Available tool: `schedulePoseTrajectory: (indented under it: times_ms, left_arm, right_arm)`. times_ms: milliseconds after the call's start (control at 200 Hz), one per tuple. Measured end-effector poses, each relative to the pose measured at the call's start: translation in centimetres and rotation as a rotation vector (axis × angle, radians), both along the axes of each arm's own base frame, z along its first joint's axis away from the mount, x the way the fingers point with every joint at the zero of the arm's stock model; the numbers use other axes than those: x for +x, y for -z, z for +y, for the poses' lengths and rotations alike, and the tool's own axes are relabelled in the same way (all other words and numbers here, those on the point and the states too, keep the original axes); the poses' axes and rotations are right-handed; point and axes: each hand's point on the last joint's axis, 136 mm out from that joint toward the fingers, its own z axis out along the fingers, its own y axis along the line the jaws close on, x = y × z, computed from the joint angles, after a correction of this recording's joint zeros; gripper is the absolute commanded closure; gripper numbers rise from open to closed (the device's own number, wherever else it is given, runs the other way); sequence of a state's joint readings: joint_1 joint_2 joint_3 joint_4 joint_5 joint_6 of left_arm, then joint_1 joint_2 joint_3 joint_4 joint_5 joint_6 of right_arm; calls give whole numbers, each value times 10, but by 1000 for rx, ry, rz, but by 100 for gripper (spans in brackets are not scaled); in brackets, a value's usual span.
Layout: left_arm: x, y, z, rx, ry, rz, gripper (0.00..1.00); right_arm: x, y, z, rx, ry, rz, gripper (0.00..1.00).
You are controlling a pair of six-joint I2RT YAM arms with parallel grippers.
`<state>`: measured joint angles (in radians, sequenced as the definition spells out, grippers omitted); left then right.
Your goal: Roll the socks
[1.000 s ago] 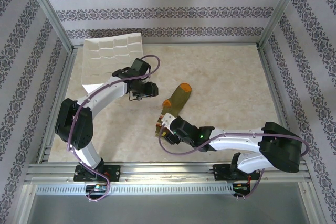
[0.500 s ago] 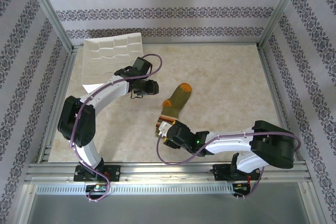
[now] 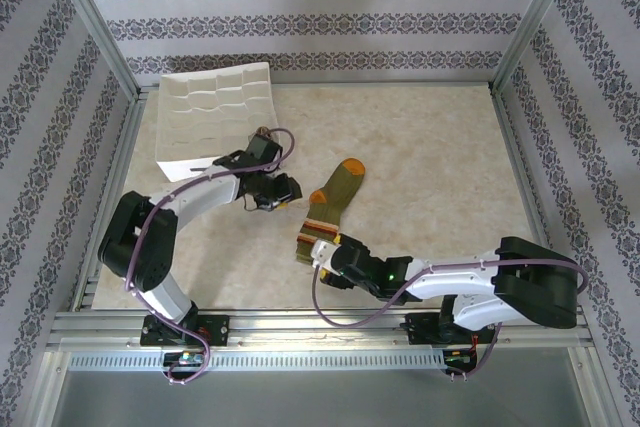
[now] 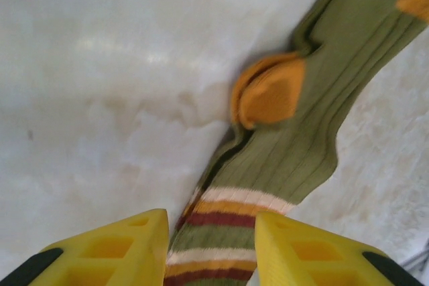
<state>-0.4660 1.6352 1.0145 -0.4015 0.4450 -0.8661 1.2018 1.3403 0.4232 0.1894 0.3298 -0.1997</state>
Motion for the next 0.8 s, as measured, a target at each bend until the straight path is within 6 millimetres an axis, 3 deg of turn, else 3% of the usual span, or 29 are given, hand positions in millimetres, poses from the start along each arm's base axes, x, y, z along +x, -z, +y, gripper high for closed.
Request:
schedulePoseTrajectory:
  times_ms: [125,305,500,699,799]
  left_arm:
    - [-22,7,-4,-51,-33,69,64]
    - [-33,5,-8,-114,-62,104,64]
    - [-39,6,-12,-150,-66,136,64]
    - [-40,3,-13,-164,-60,142,64]
    - [-43,1,-12,-169,-58,138,64]
  right_arm:
    - [1,7,11,-41,-42,1,29]
    - [5,16,24,-111,-87,-11,36]
    - [4,19,31,-155,-124,-11,61]
    - [24,20,30,-161,-66,-40,92]
    - [28,16,30,-154,-51,-44,99]
